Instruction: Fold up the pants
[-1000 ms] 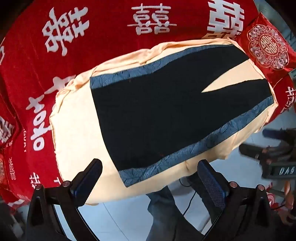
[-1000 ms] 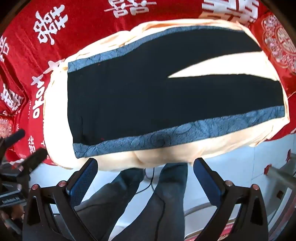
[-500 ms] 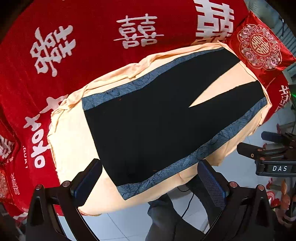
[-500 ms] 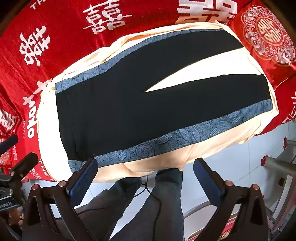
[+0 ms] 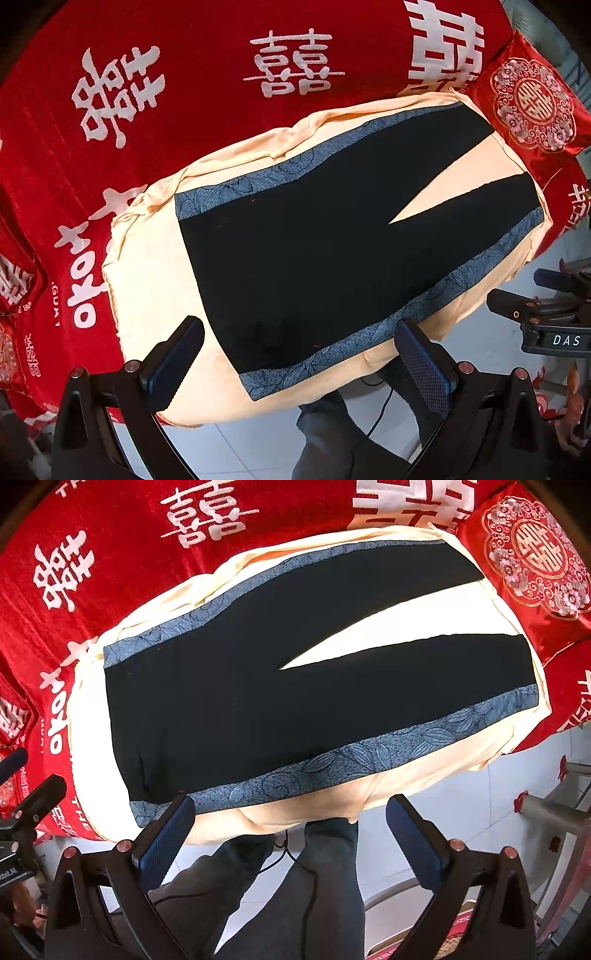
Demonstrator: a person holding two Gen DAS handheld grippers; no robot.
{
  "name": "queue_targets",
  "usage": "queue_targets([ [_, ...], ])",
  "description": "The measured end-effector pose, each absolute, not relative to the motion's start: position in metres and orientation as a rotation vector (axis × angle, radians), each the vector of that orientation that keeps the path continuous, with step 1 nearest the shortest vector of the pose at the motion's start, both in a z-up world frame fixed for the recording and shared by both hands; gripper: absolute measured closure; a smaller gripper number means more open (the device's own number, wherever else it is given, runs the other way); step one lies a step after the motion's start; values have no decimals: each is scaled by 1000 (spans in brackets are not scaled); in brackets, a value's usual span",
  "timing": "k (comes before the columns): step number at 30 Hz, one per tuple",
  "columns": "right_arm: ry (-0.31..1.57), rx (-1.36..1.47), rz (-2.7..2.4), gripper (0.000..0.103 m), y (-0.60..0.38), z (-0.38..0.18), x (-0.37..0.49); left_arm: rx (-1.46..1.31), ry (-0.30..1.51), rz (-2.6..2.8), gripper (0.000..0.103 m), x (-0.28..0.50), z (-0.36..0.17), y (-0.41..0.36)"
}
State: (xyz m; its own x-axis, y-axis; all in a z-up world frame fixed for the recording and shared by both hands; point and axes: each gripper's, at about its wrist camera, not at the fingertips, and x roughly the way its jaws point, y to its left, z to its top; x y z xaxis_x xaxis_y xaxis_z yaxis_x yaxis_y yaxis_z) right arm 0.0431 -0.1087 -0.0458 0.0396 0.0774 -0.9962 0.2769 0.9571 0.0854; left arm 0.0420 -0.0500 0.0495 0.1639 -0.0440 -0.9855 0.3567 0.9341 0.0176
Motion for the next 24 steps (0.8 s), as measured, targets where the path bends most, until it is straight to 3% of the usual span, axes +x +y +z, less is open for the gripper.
queue_targets([
  [24,1536,255,-165,0,-109,-44,44,264,1364,-285,0,42,53,-50],
])
